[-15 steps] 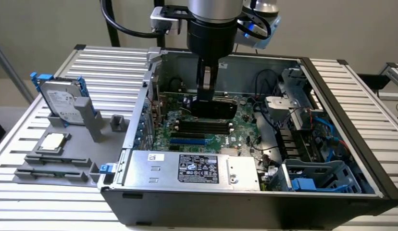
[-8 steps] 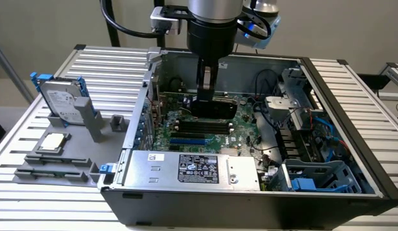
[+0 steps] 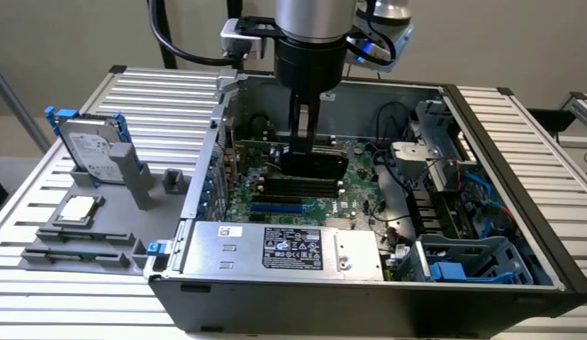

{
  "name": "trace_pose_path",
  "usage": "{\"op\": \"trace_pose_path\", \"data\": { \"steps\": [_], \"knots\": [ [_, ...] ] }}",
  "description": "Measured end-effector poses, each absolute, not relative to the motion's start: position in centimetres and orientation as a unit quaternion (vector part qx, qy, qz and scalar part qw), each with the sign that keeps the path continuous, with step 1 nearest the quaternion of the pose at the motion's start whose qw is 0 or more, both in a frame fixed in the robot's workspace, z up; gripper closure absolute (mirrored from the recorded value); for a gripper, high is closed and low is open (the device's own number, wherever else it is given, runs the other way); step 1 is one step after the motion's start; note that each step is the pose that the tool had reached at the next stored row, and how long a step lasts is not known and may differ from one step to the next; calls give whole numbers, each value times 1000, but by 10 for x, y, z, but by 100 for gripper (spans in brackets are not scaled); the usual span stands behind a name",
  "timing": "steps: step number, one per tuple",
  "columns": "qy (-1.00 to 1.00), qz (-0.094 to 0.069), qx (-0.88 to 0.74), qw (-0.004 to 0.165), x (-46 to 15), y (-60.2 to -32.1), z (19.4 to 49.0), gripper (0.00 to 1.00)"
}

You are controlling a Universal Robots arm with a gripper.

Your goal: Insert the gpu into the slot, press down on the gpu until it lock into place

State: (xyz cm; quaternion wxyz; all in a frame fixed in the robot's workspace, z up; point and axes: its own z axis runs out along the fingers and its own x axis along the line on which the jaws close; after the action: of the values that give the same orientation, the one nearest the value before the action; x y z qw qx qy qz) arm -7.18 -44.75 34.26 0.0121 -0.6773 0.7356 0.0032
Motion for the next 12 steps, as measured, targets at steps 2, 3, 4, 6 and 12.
{"op": "trace_pose_path", "data": {
  "steps": [2,3,4,6,12],
  "knots": [
    [735,3,-678,12,-76,-448,339,73],
    [735,3,-678,12,-78,-448,337,73],
    [734,3,-679,12,-80,-448,335,73],
    [734,3,-679,12,-84,-448,332,73],
    [731,3,-683,12,-84,-448,321,73]
  ]
}}
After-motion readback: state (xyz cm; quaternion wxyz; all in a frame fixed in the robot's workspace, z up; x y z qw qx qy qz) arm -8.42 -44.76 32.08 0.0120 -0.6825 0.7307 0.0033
